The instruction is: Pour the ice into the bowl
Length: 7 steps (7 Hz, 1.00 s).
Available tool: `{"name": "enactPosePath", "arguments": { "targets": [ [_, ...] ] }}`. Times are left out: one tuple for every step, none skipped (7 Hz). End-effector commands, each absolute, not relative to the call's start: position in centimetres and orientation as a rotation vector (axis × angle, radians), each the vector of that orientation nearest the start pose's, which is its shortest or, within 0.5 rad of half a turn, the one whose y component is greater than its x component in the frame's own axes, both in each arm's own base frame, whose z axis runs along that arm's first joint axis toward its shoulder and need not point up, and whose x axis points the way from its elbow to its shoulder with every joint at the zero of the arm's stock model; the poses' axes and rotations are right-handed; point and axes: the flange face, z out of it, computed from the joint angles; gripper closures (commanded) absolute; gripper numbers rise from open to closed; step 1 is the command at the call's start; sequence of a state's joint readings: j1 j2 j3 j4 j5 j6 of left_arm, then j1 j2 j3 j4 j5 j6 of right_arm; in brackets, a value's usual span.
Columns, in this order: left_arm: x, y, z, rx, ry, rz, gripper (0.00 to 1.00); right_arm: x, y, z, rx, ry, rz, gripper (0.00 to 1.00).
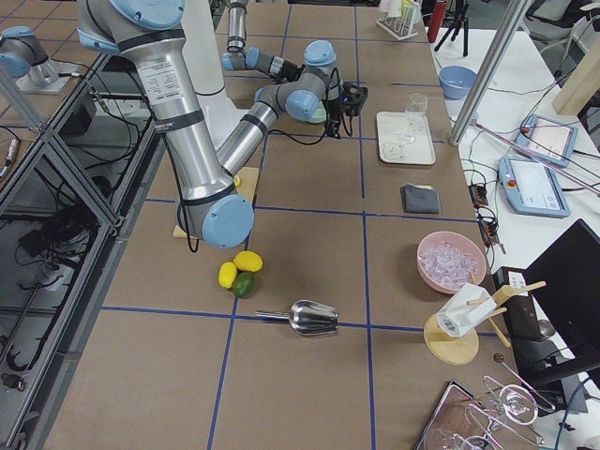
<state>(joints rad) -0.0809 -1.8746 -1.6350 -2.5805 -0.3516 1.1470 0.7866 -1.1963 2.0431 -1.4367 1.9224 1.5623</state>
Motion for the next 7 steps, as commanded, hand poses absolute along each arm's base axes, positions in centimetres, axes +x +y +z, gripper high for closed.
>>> {"name": "enactPosePath", "arguments": {
  "targets": [
    [53.0, -27.0, 32.6, 1.399, -0.893, 1.286, 1.00, -31.7, -45.8, 23.5, 0.076, -1.031, 0.539, 0.00],
    [53.0, -27.0, 32.6, 1.400, -0.892, 1.287, 1.00, -31.7, -45.8, 23.8, 0.074, -1.025, 0.539, 0.00],
    [53.0, -27.0, 32.4, 1.406, -0.884, 1.277, 1.00, -31.8, -45.9, 24.0, 0.072, -1.021, 0.541, 0.00],
    [52.0, -27.2, 31.4, 1.457, -0.806, 1.182, 1.00, -31.8, -45.9, 24.0, 0.073, -1.021, 0.541, 0.00],
    [51.5, -27.4, 31.5, 1.512, -0.655, 1.038, 1.00, -31.8, -45.9, 24.0, 0.074, -1.022, 0.541, 0.00],
    [51.5, -27.5, 31.8, 1.543, -0.501, 0.914, 1.00, -31.7, -45.8, 23.8, 0.076, -1.026, 0.540, 0.00],
    [51.4, -27.5, 32.1, 1.552, -0.425, 0.845, 1.00, -31.7, -45.8, 23.7, 0.077, -1.027, 0.539, 0.00]
  ]
}}
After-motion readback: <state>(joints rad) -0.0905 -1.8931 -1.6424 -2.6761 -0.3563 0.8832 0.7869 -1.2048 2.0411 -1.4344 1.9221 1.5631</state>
